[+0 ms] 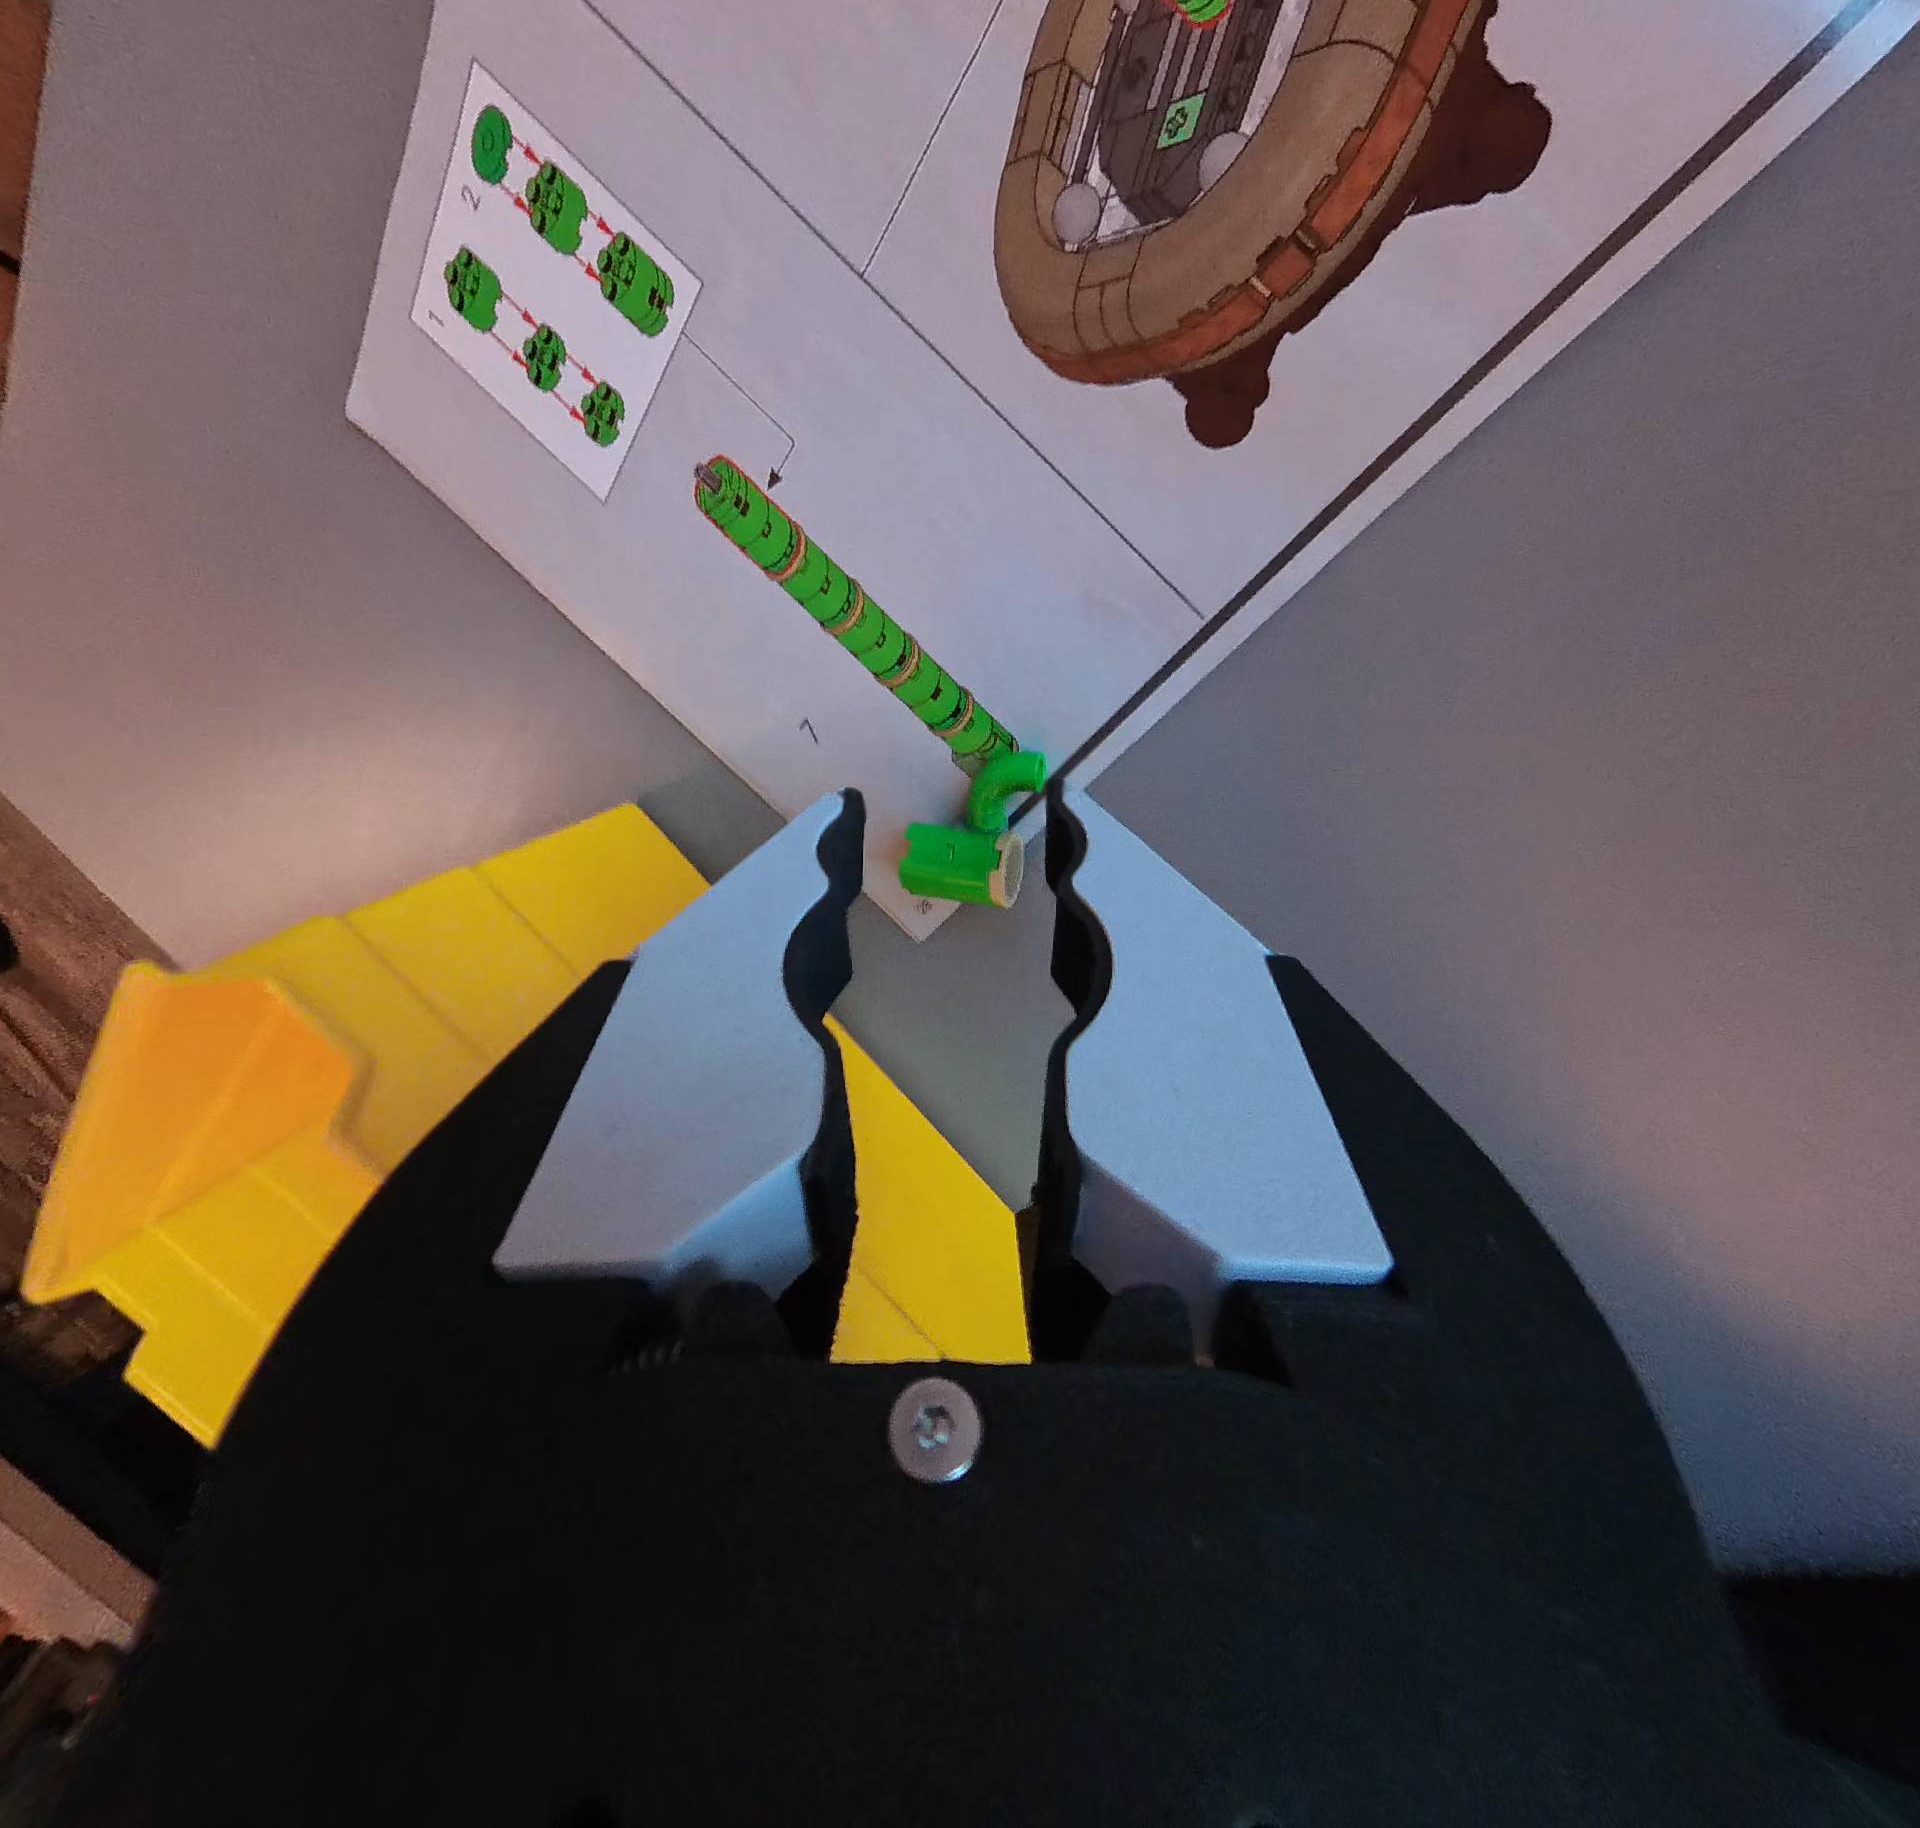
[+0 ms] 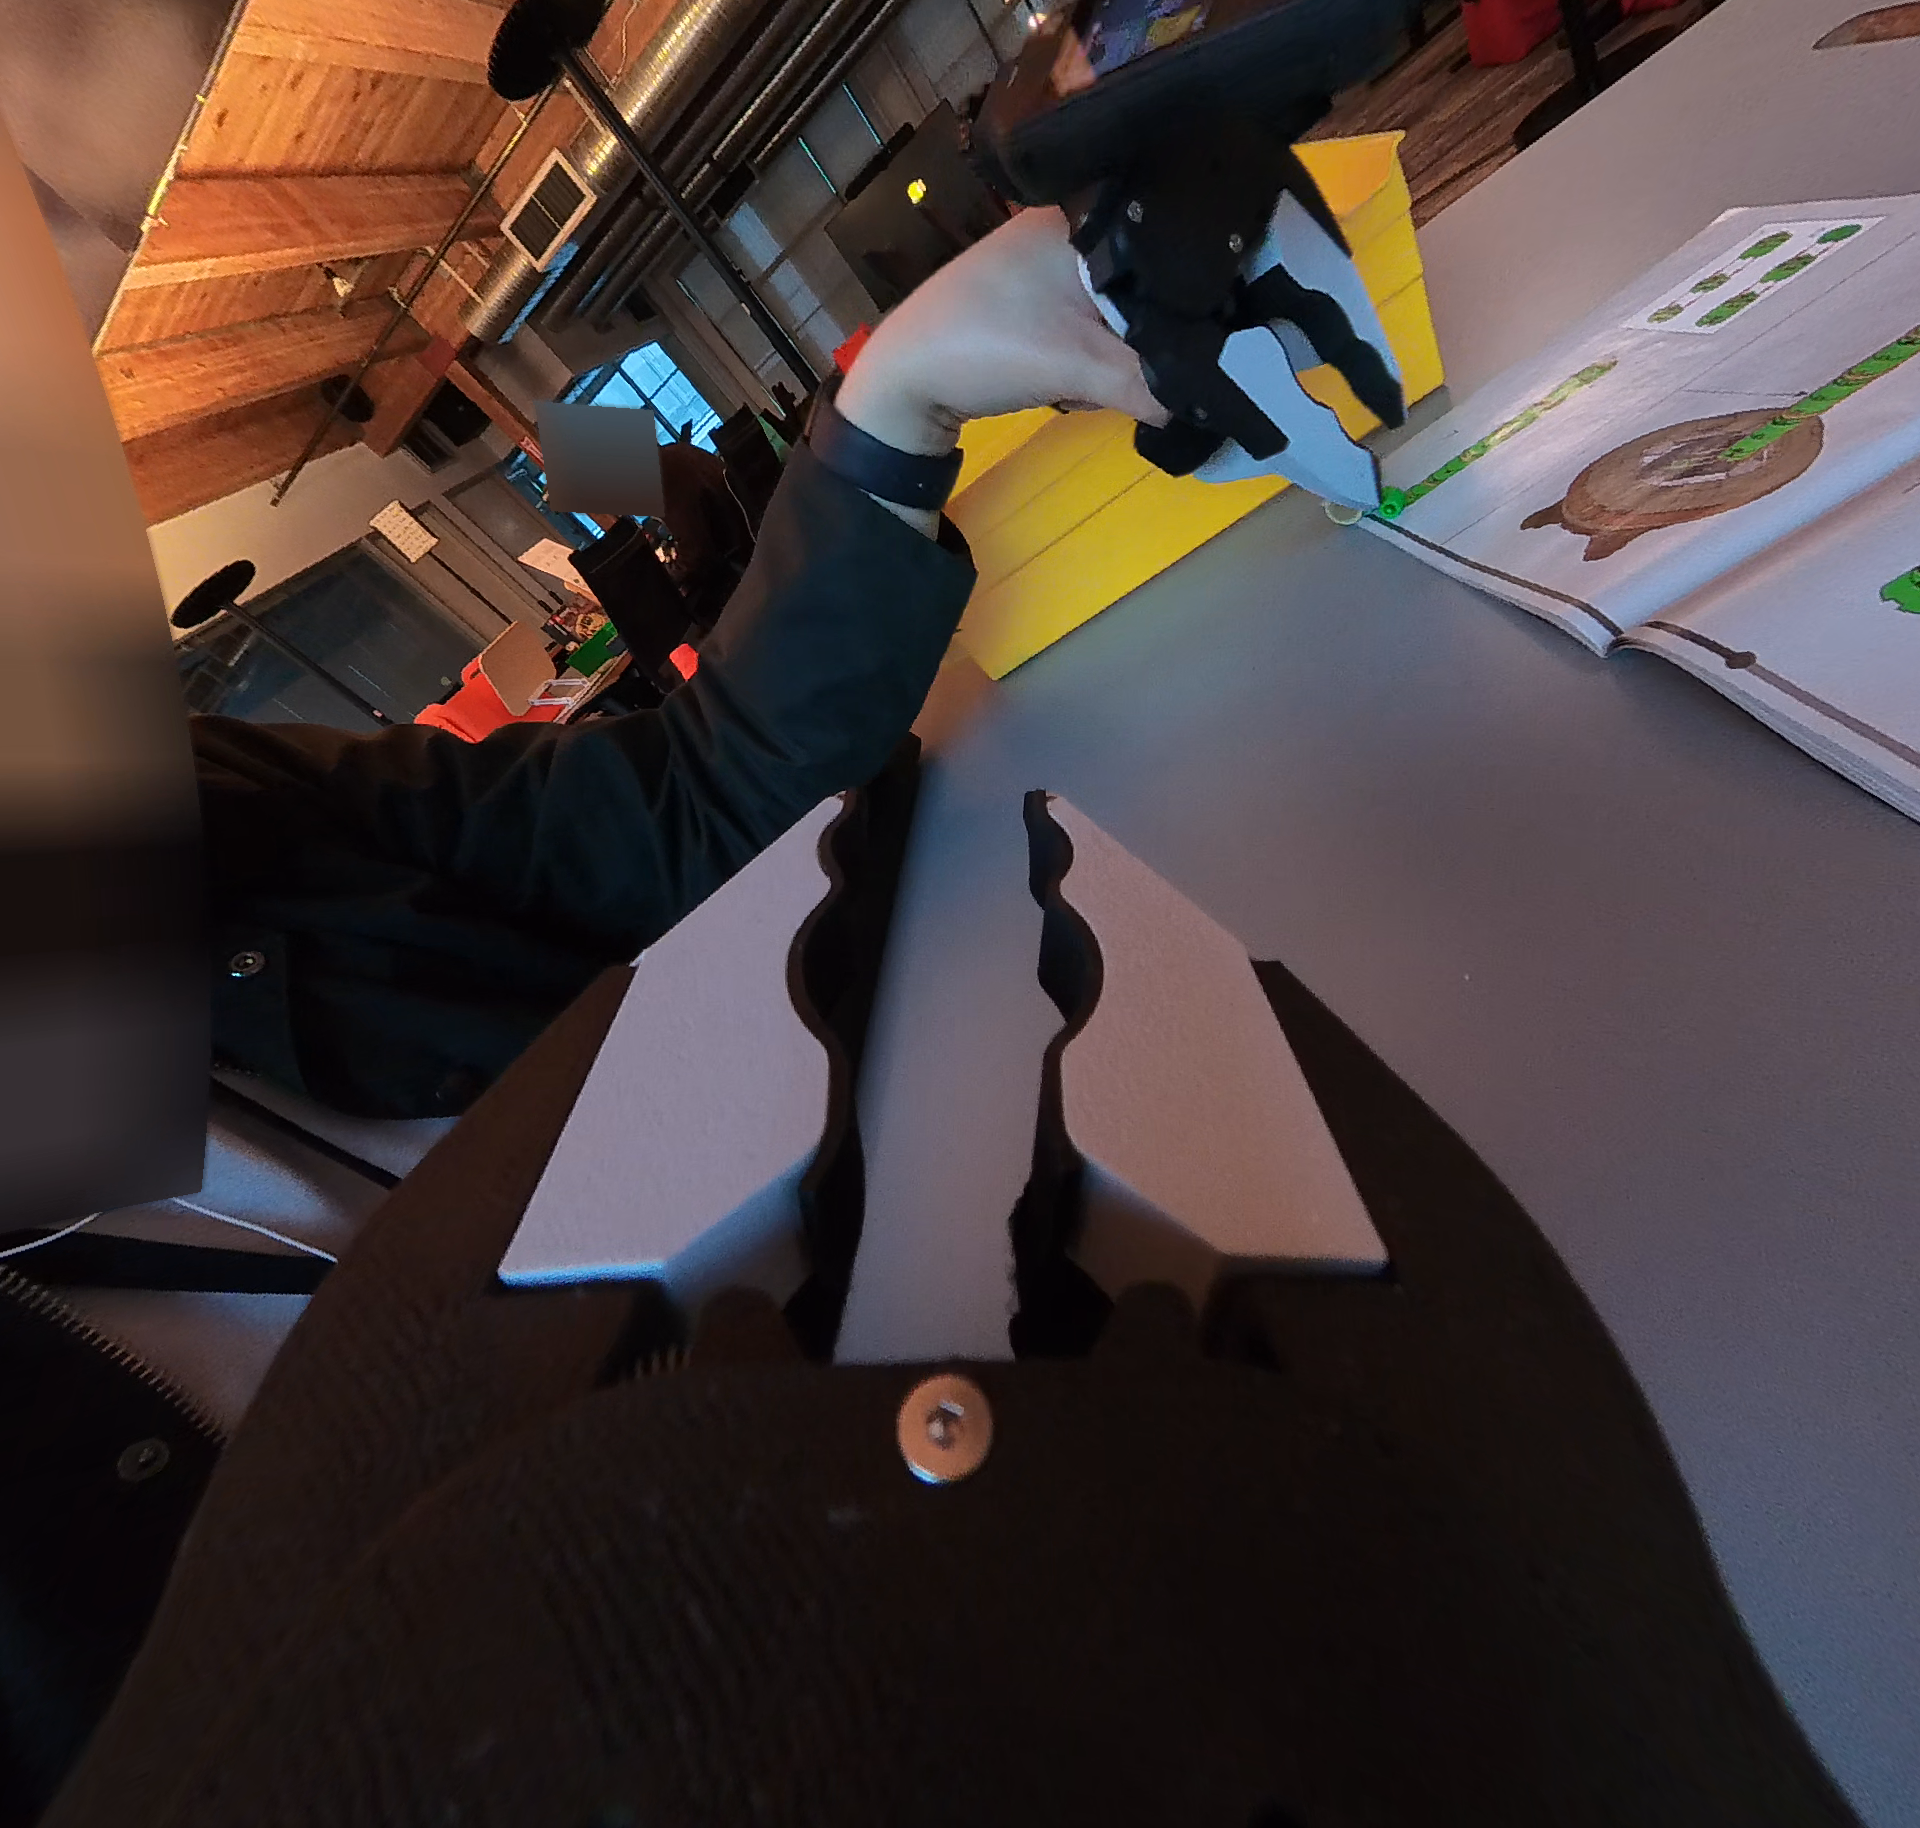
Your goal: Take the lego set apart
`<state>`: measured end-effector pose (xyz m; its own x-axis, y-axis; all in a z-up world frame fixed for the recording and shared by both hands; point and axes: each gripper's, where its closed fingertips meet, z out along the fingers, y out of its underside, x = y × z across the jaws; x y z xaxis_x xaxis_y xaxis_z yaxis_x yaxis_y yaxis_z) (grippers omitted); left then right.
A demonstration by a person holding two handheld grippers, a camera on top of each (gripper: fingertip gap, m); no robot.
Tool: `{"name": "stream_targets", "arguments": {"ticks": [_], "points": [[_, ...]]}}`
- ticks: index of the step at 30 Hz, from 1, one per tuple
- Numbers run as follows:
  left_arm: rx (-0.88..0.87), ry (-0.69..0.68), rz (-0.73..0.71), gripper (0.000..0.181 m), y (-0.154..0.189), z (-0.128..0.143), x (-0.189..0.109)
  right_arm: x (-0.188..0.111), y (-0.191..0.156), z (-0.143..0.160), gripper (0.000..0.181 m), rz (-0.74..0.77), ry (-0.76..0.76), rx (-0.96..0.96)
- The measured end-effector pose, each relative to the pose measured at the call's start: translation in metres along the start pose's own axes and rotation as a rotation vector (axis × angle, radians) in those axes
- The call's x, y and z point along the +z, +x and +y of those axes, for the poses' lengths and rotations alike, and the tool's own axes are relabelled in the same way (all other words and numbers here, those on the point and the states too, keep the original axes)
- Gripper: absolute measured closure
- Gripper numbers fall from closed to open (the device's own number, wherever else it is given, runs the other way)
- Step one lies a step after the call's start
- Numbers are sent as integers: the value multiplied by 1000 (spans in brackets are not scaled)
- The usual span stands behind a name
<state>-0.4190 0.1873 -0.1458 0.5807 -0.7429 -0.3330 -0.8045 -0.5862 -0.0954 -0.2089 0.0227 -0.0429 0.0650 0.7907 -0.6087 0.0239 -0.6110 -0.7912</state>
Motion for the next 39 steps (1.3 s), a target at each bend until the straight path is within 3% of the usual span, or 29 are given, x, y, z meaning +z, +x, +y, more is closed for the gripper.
{"name": "stream_targets", "arguments": {"ticks": [7, 10, 16, 20, 25, 29, 31, 35, 39], "points": [[-13, -24, 68, 154, 11, 1, 10, 0, 0, 1, 151, -9, -4, 7], [-13, -40, 78, 167, 12, 5, 10, 0, -1, 2, 151, -8, -10, 6], [26, -68, 96, 168, 18, 11, 4, 1, 0, 3, 151, -5, -18, 4], [21, 50, 178, 169, 35, -9, -22, 1, 1, 3, 152, 7, -19, -8], [38, 429, 516, 169, 92, -67, -100, -1, 4, -3, 151, 71, 11, -109], [77, 710, 950, 169, 147, -98, -184, -3, -14, -17, 148, 127, 76, -426], [132, 761, 1150, 169, 169, -97, -214, -5, -24, -26, 143, 198, 116, -615], [194, 807, 1373, 169, 193, -94, -247, -5, -33, -33, 135, 328, 144, -861], [263, 812, 1549, 169, 210, -85, -271, 0, -41, -31, 148, 367, 120, -986]]}}
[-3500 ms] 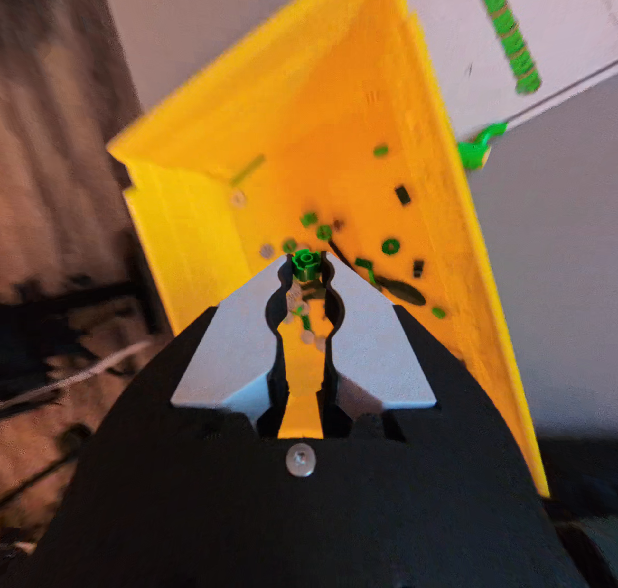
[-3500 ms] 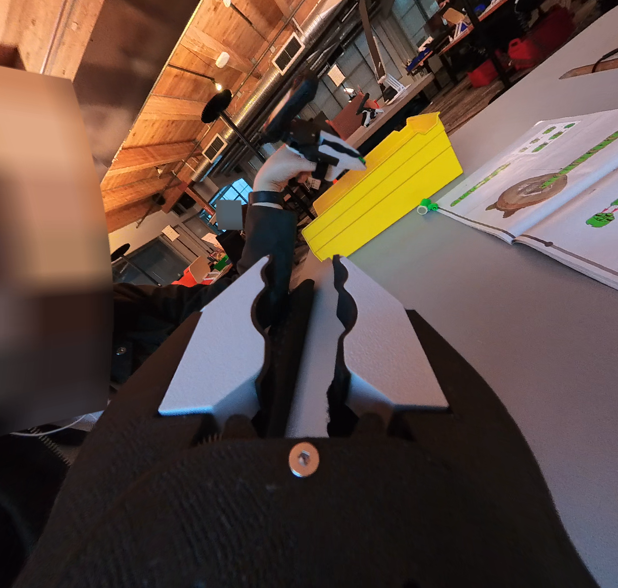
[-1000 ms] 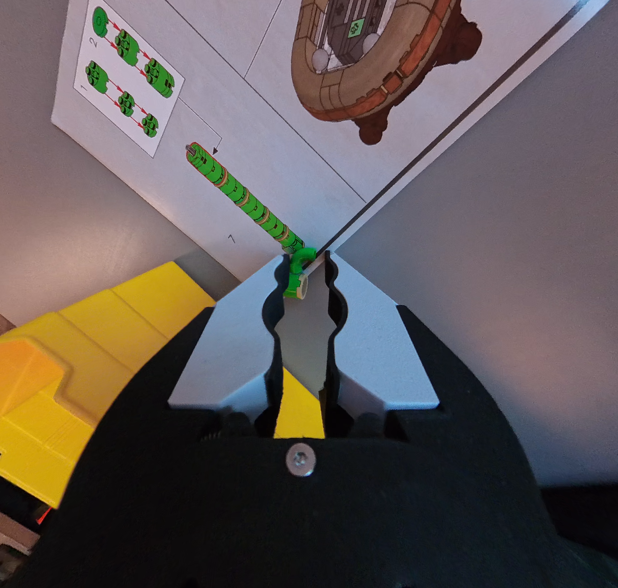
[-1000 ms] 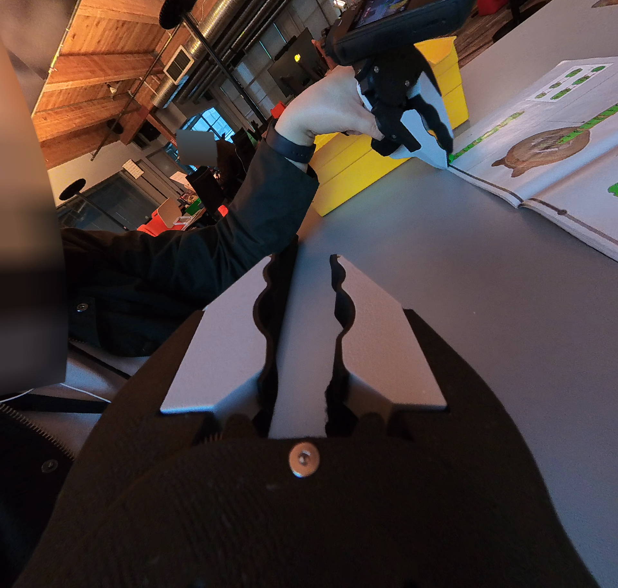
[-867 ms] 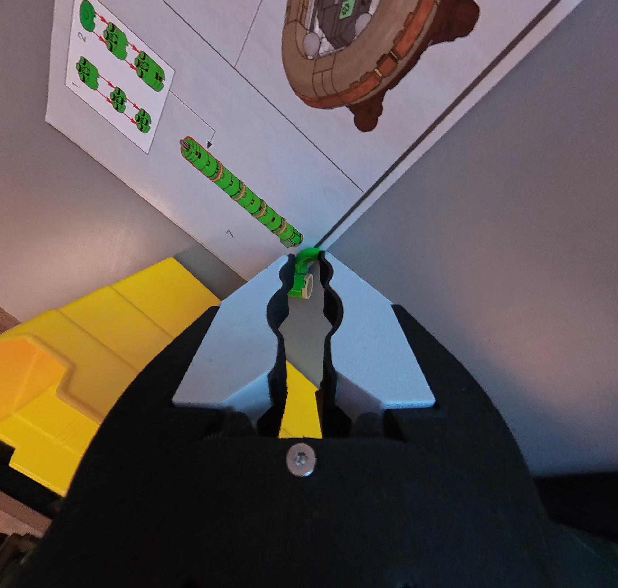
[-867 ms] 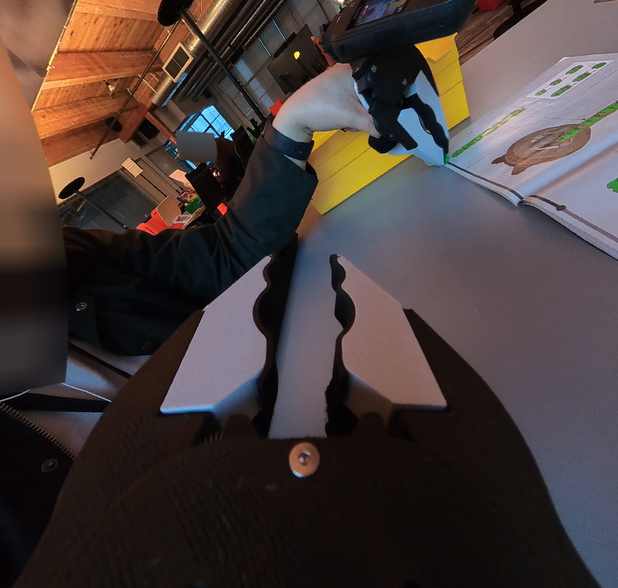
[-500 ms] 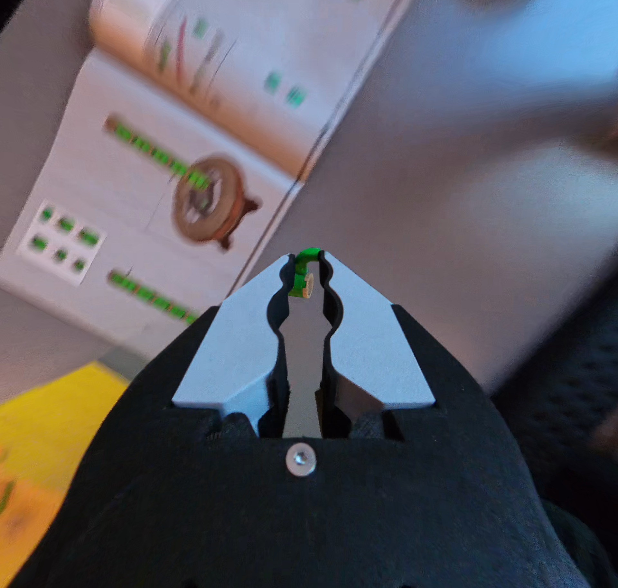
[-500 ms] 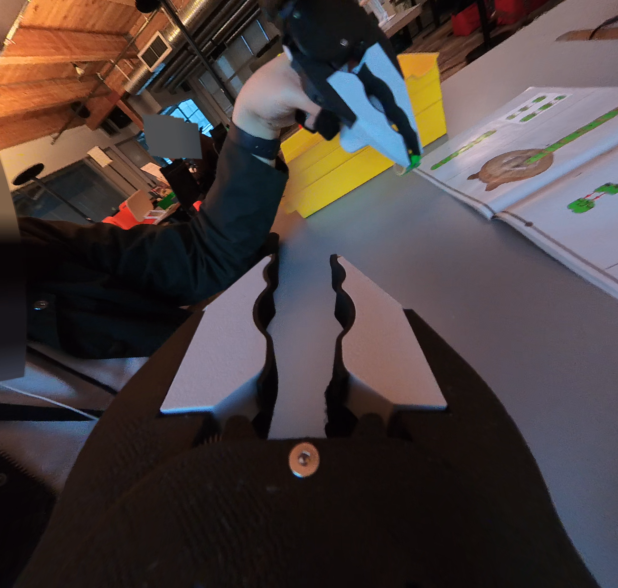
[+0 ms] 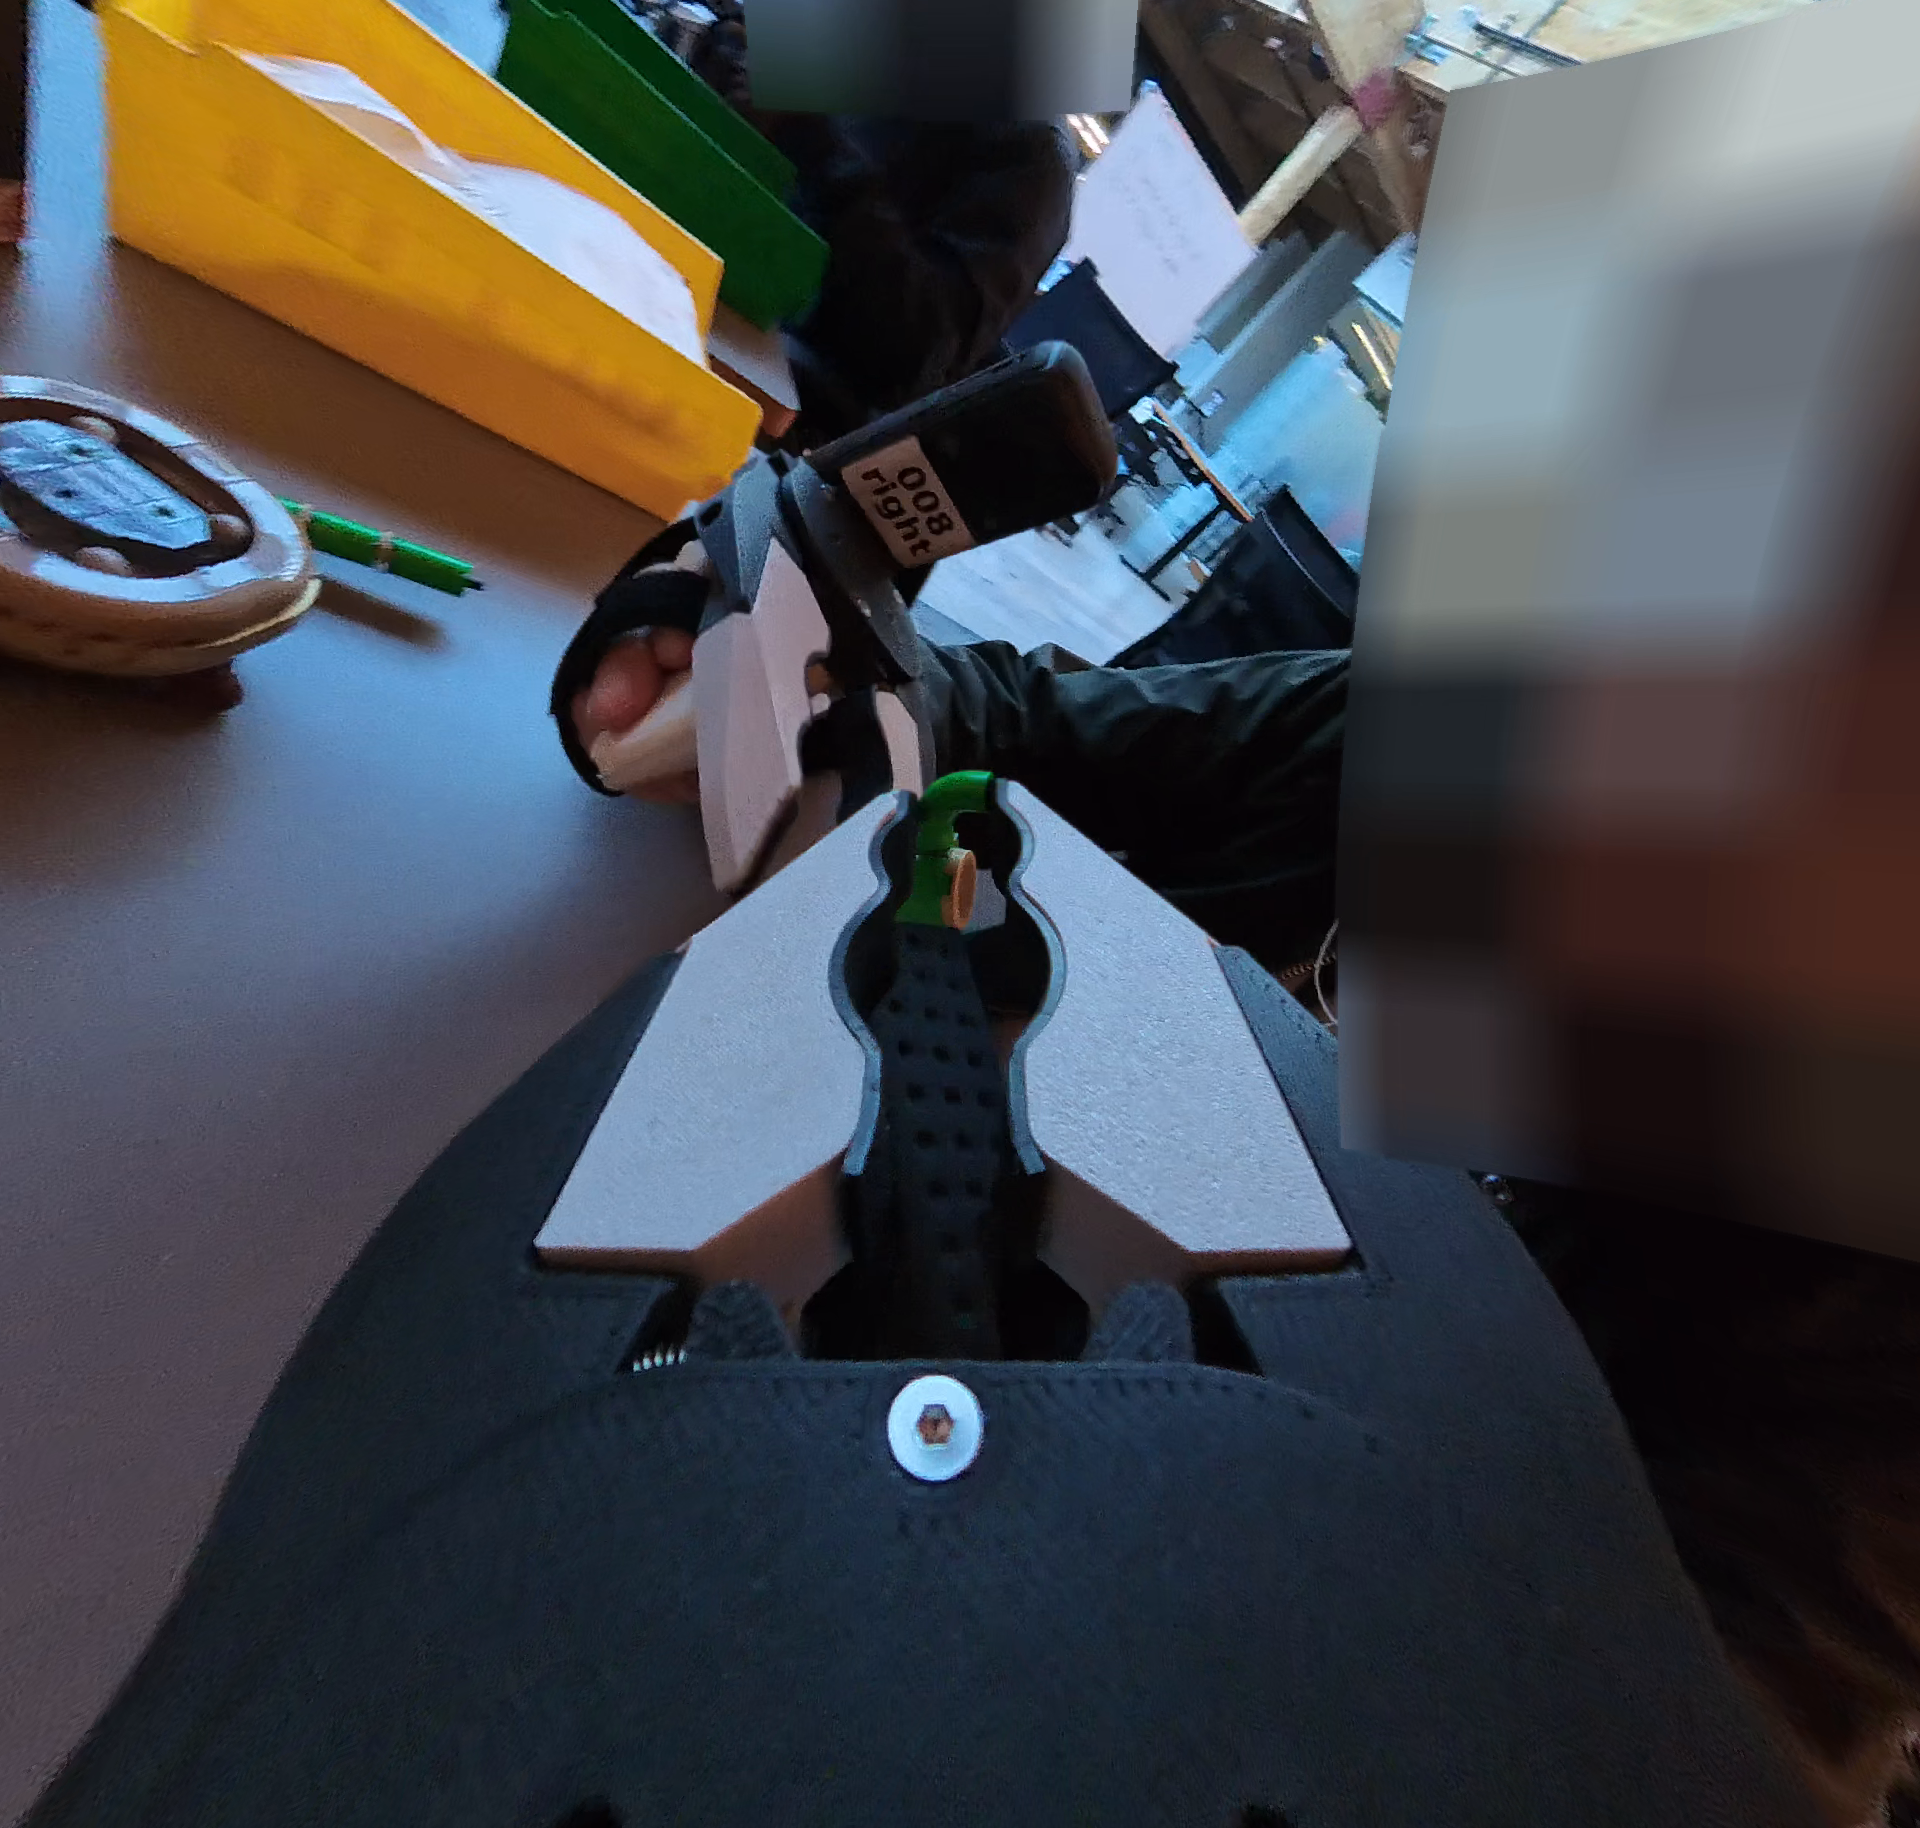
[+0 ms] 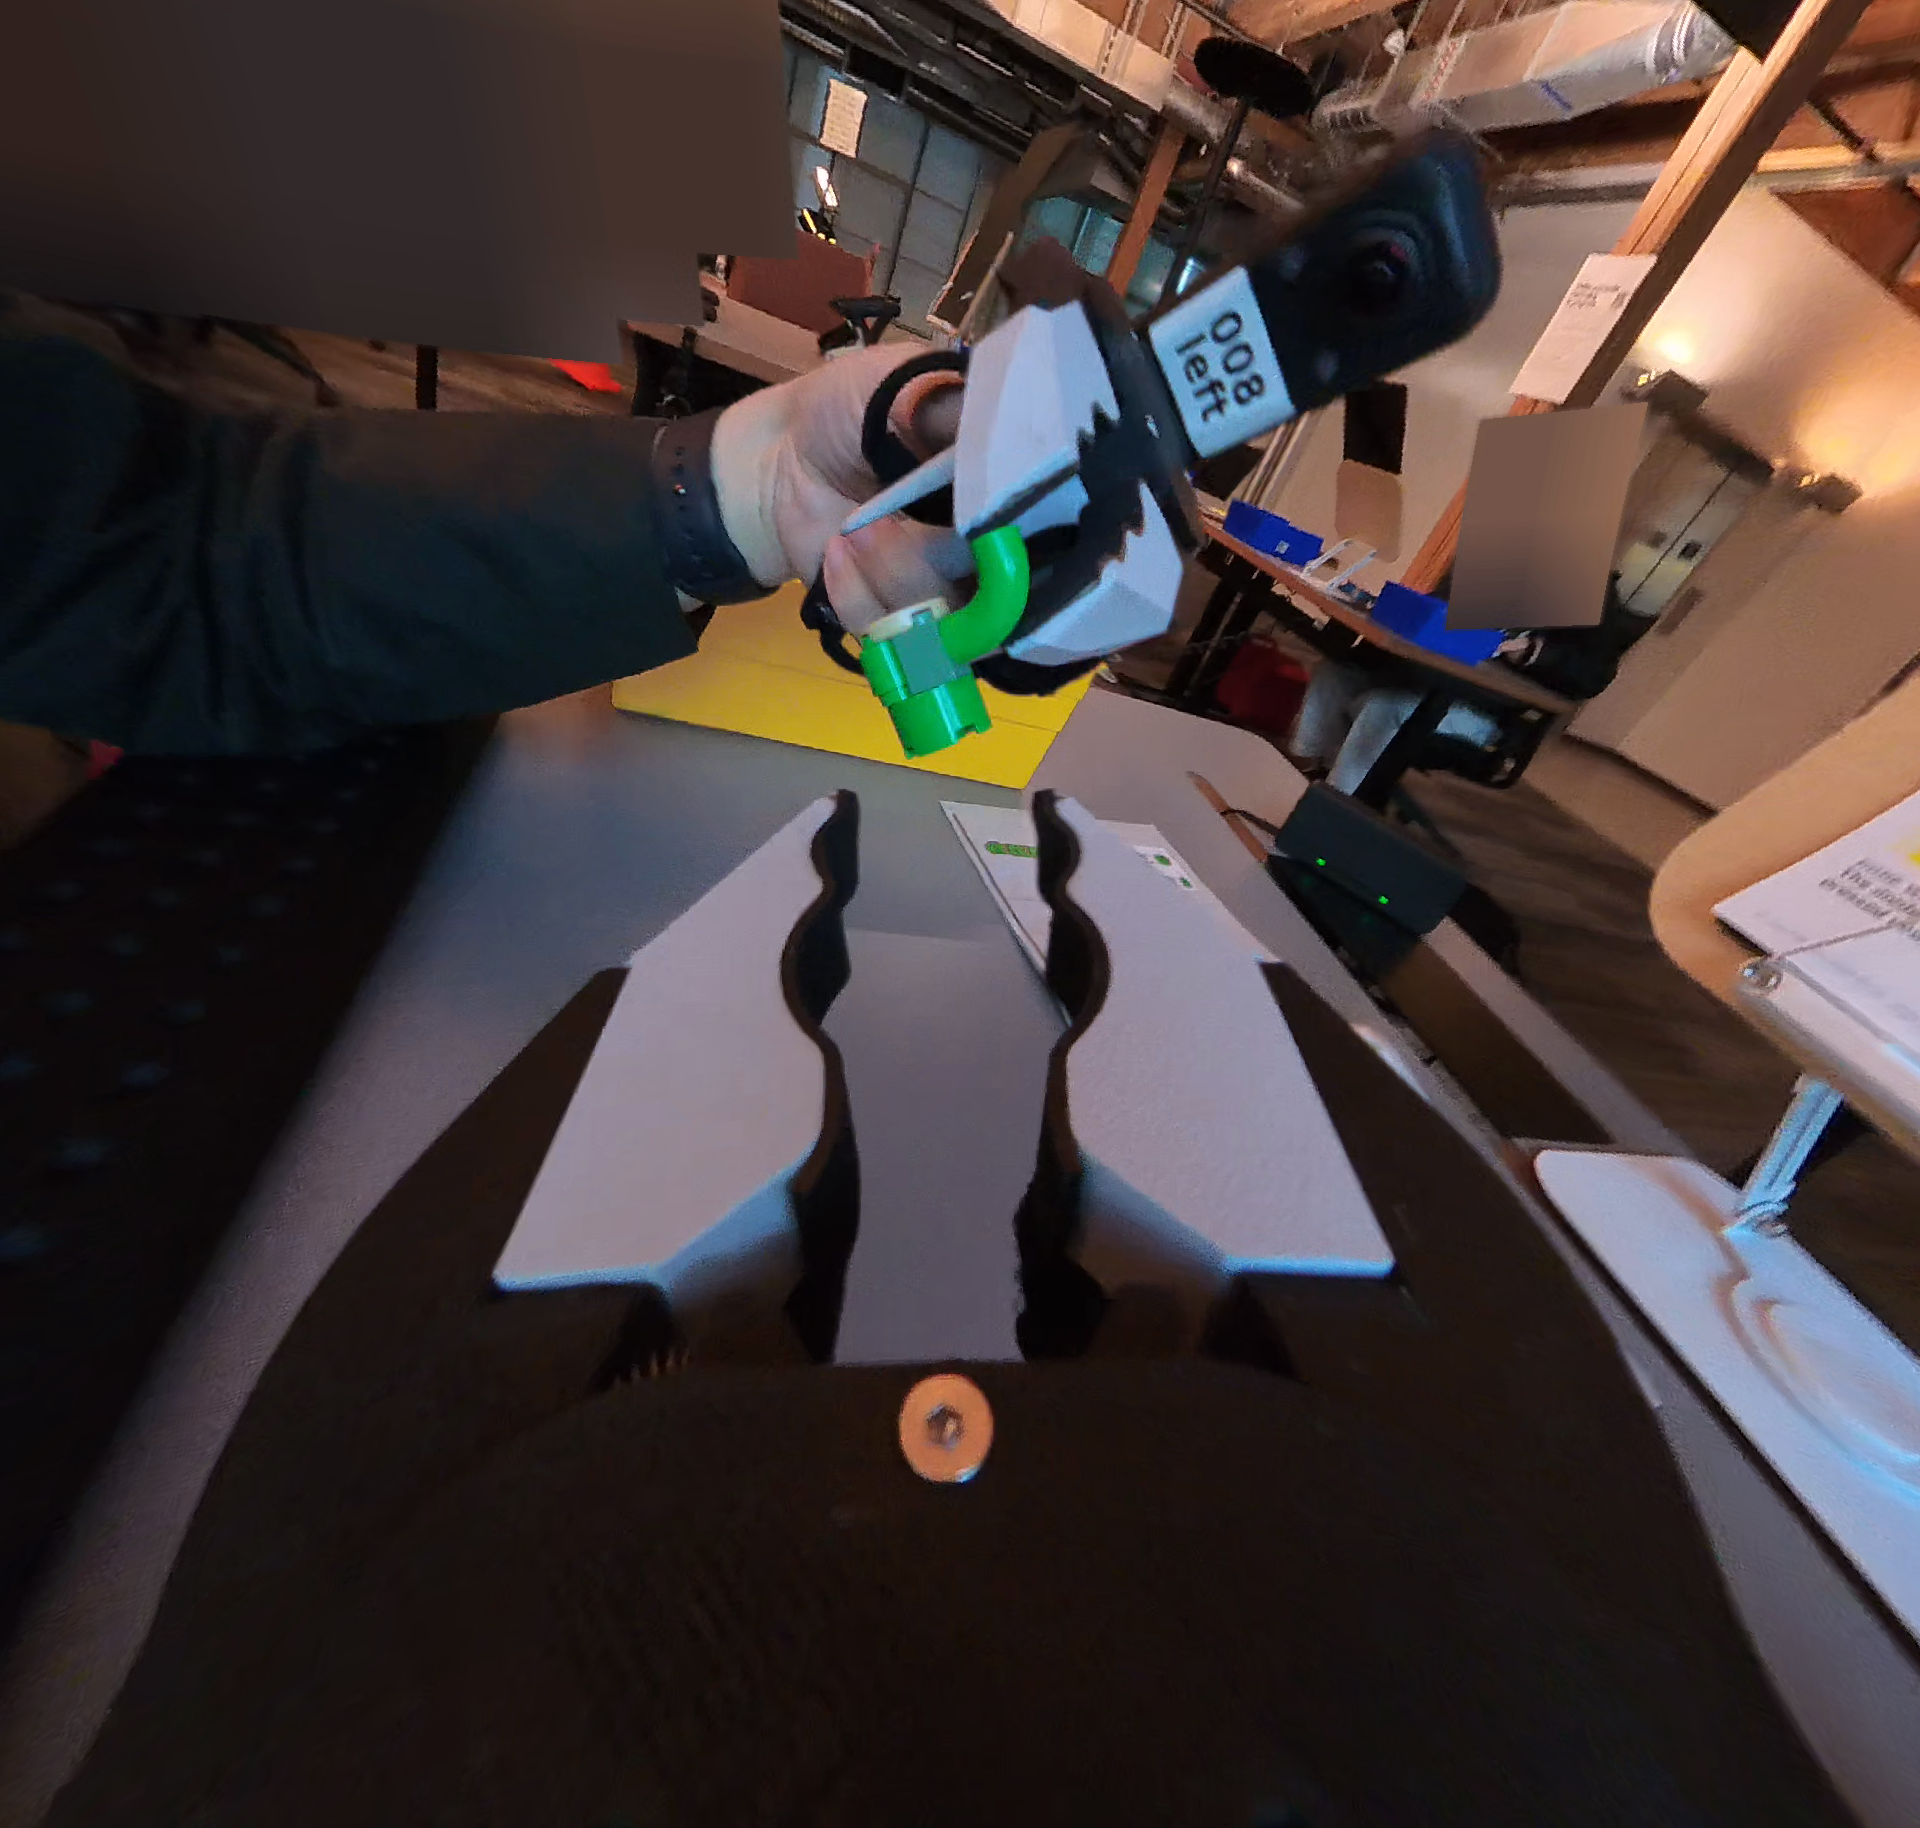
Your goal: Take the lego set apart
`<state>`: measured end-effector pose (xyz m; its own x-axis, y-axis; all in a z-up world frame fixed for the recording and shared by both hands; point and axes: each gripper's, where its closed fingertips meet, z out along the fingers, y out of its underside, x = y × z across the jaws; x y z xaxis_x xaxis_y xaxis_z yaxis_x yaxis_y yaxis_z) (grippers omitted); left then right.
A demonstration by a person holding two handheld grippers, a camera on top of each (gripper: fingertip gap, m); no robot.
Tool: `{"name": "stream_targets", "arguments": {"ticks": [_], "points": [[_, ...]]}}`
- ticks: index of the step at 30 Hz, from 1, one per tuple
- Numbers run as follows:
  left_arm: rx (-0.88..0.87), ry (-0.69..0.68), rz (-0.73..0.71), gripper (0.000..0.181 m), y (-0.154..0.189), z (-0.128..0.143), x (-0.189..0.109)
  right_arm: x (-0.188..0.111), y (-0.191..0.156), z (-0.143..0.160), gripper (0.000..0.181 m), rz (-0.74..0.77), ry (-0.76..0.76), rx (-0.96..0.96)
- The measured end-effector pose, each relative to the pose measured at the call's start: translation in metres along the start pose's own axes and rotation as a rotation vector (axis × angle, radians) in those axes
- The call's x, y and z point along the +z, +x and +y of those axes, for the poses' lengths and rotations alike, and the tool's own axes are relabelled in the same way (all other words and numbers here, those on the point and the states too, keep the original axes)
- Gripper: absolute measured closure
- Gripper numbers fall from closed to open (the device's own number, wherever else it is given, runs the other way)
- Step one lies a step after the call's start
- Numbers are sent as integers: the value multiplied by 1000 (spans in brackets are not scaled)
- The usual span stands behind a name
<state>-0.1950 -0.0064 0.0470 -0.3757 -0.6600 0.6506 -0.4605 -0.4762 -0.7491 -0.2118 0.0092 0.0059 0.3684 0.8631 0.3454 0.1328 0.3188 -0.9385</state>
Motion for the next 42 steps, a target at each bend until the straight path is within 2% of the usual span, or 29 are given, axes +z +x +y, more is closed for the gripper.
{"name": "stream_targets", "arguments": {"ticks": [3, 12, 15, 18, 21, 24, 29, 32, 42], "points": [[22, -25, 12, 169, 1, 4, 5, -4, -5, -13, 164, 22, 36, -102], [-18, -10, 35, 170, -6, 6, -1, -2, -5, -10, 167, 55, -15, -166], [-98, 13, 38, 149, -13, 3, -13, -1, 1, -5, 166, 101, -56, -188], [-124, 26, -80, 142, -34, 4, -24, 0, 18, 15, 167, 198, -188, -233], [-82, -42, -205, 136, -52, 14, -22, 0, 30, 40, 167, 258, -333, -225], [-37, -96, -382, 142, -80, 18, -19, -1, 37, 55, 166, 292, -419, -199], [22, -143, -491, 154, -98, 23, -14, -4, 43, 66, 166, 321, -477, -168], [47, -162, -524, 166, -105, 26, -13, -4, 43, 70, 166, 319, -500, -172], [38, -241, -524, 166, -110, 41, -11, 0, 36, 75, 165, 280, -512, -237]]}}
